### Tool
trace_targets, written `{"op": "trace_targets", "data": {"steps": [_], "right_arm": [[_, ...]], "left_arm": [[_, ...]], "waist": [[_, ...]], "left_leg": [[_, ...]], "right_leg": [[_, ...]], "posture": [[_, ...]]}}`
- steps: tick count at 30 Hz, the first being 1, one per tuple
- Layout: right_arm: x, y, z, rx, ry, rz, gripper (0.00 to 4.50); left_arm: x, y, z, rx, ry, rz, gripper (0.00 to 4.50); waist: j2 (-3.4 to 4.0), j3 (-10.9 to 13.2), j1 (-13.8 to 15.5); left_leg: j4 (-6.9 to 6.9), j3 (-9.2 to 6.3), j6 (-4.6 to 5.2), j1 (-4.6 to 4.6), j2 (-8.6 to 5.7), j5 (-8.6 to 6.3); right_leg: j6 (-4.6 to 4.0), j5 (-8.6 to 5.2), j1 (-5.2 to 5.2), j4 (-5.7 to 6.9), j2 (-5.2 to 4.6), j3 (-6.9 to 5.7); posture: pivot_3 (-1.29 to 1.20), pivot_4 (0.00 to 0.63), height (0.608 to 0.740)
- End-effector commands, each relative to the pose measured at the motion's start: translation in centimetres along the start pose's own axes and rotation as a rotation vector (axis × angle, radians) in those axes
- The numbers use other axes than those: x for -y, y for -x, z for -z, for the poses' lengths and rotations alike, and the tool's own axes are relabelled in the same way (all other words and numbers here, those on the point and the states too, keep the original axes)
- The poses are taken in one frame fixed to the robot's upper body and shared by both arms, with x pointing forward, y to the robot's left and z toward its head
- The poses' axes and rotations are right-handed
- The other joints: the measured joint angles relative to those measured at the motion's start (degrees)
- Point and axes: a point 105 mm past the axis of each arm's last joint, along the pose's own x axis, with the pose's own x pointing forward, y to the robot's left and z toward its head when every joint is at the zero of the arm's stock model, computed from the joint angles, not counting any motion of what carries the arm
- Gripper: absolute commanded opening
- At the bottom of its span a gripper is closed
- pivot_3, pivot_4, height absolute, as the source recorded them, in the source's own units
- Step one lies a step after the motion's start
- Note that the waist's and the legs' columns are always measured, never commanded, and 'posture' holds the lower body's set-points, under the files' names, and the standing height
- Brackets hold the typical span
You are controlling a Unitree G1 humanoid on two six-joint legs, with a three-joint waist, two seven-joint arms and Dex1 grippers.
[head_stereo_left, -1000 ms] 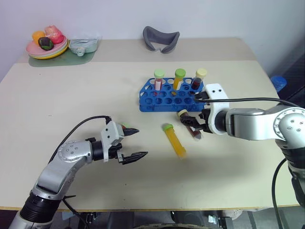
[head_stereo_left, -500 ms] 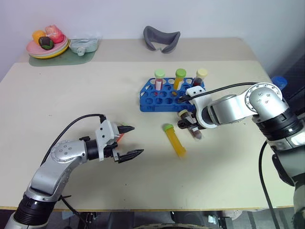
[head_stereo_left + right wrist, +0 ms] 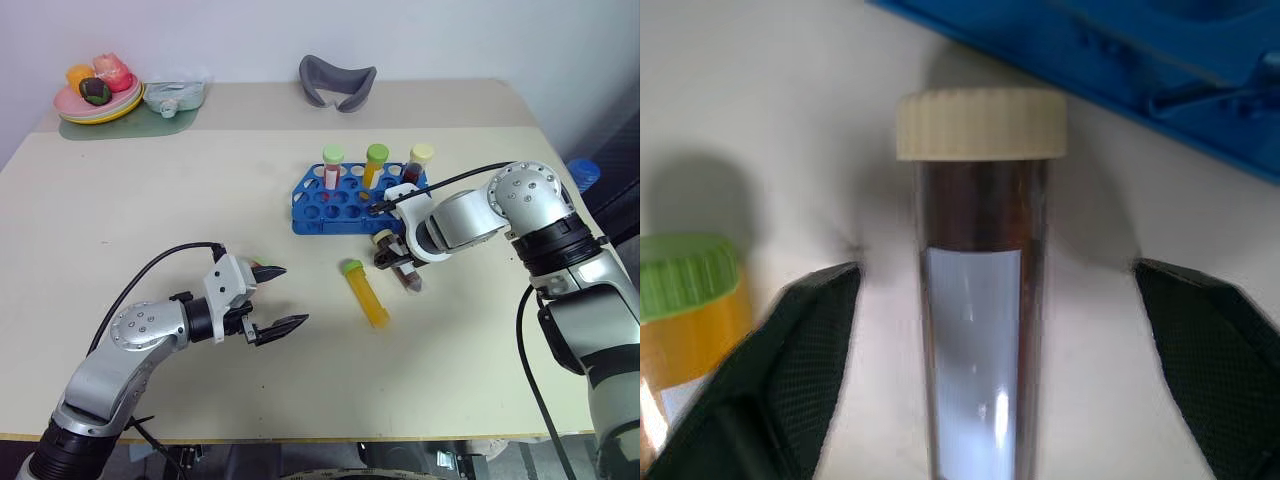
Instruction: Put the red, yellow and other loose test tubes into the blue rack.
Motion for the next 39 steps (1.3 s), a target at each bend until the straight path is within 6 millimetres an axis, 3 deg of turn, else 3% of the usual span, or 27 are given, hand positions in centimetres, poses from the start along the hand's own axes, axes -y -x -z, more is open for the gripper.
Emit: {"op": "trace_targets", "data": {"steps": [1, 4, 12, 16, 18, 21, 24, 28, 34, 39], "right_arm": [[0.0, 0.6, -0.8, 0.029, 0.009, -0.005, 2.65], [-0.2, 0.8, -1.0, 0.038, 0.024, -0.014, 1.14], [-1.9, 3.1, -0.6, 0.113, 0.055, -0.182, 1.14], [-3.3, 6.0, -0.4, 0.241, 0.115, -0.259, 1.14], [-3.0, 7.2, -0.6, 0.311, 0.109, -0.248, 1.14], [-2.0, 9.1, -1.9, 0.506, 0.067, -0.206, 1.14], [-0.5, 11.4, -3.9, 0.815, -0.045, -0.161, 1.14], [1.5, 12.7, -4.6, 1.135, -0.081, 0.018, 1.14], [1.7, 9.9, -3.9, 1.379, -0.009, 0.278, 1.14], [2.2, 7.4, -3.3, 1.437, -0.043, 0.333, 1.14]], "left_arm": [[0.0, 0.0, -1.1, 0.03, -0.03, 0.004, 4.5], [-0.1, 0.1, -0.9, 0.029, -0.031, 0.006, 4.5], [-0.1, 0.4, -0.4, 0.023, -0.027, 0.013, 4.5], [0.1, 0.5, -0.3, 0.019, -0.023, 0.016, 4.5], [0.1, 0.5, -0.4, 0.018, -0.023, 0.019, 4.5], [0.1, 0.5, -0.4, 0.018, -0.023, 0.03, 4.5], [0.0, 0.4, -0.5, 0.03, -0.026, 0.033, 4.5], [-0.2, -0.1, -1.1, 0.084, -0.017, 0.036, 4.5], [-0.4, -2.4, -3.5, 0.253, 0.026, 0.0, 4.5], [0.3, -3.6, -4.5, 0.317, 0.052, 0.004, 4.5]], "waist": [[0.0, 0.0, -0.1], [0.01, 0.0, 0.0], [0.02, 0.0, 0.1], [0.02, 0.0, 0.1], [0.02, 0.0, -0.1], [0.01, 0.0, 0.0], [-0.01, 0.0, 0.2], [0.0, 0.0, 0.2], [-0.02, 0.0, 0.0], [0.0, 0.0, 0.0]], "left_leg": [[0.0, 0.0, 0.0, 0.0, 0.0, 0.0], [-0.03, 0.0, 0.0, 0.0, 0.0, 0.0], [-0.03, 0.0, 0.0, -0.02, 0.0, 0.0], [-0.03, 0.0, 0.01, -0.06, -0.01, 0.0], [-0.03, -0.01, 0.01, -0.06, -0.01, 0.0], [-0.02, -0.02, 0.01, -0.04, 0.01, 0.0], [-0.02, -0.02, 0.01, -0.05, 0.0, 0.0], [-0.02, -0.01, 0.0, -0.05, 0.0, 0.0], [0.0, 0.0, -0.05, -0.01, -0.01, 0.03], [-0.02, 0.0, -0.11, 0.03, -0.01, 0.06]], "right_leg": [[0.0, 0.0, 0.0, 0.0, 0.0, 0.0], [0.0, 0.0, -0.02, 0.0, 0.01, -0.01], [0.0, 0.0, -0.02, -0.02, 0.0, -0.01], [0.01, 0.0, -0.02, -0.05, -0.02, -0.02], [0.01, 0.0, -0.03, -0.04, -0.01, -0.02], [0.0, 0.0, -0.03, -0.02, 0.01, -0.02], [0.01, 0.0, -0.02, -0.06, 0.0, -0.02], [0.01, 0.0, -0.02, -0.05, -0.02, -0.02], [0.01, 0.0, 0.0, -0.01, -0.02, -0.01], [0.01, 0.0, 0.01, 0.04, -0.01, 0.01]], "posture": [[0.0, 0.15, 0.74], [0.0, 0.15, 0.74], [0.0, 0.15, 0.74], [0.0, 0.15, 0.74], [0.0, 0.15, 0.74], [0.0, 0.15, 0.74], [0.0, 0.15, 0.74], [0.0, 0.15, 0.74], [0.0, 0.15, 0.74], [0.0, 0.15, 0.74]]}}
